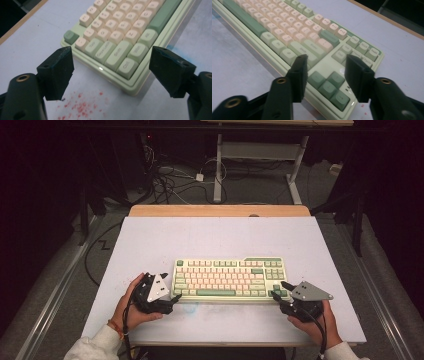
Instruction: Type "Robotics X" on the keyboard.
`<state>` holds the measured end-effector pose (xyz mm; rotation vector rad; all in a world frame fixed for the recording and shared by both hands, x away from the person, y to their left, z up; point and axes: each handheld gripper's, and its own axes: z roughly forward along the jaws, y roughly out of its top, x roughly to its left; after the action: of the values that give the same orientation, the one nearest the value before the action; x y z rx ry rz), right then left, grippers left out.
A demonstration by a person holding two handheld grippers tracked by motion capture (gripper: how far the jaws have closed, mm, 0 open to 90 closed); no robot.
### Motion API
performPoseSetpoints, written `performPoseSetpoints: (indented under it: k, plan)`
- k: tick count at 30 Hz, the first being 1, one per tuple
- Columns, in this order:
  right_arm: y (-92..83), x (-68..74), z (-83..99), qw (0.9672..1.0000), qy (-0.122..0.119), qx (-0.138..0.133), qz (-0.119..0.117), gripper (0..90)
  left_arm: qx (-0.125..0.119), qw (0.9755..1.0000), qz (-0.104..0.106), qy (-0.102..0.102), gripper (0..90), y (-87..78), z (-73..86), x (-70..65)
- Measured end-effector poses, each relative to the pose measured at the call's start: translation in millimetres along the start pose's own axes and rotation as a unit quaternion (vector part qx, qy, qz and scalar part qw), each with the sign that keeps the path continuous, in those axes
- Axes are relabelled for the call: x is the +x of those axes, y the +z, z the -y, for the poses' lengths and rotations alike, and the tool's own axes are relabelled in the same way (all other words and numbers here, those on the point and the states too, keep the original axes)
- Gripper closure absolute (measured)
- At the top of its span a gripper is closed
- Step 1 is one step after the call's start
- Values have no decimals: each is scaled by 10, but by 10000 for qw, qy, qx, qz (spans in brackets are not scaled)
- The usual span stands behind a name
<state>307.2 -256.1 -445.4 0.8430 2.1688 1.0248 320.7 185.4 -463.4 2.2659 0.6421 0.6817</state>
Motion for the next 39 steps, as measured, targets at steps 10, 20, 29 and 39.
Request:
performPoseSetpoints:
  k: [10,20,29,39]
  plan:
    - [60,-18,-175,9994,-101,61,-325,851,139,9997,-38,-183,189,-65,176,-8]
    - [264,8,-364,9978,-290,300,-519,900,276,9989,-84,-375,190,-120,288,32]
    - [473,42,-523,9968,-412,417,-539,900,313,9982,-116,-501,194,-176,364,64]
    - [600,57,-440,9946,-496,665,-630,900,329,9982,-135,-487,206,-172,357,61]
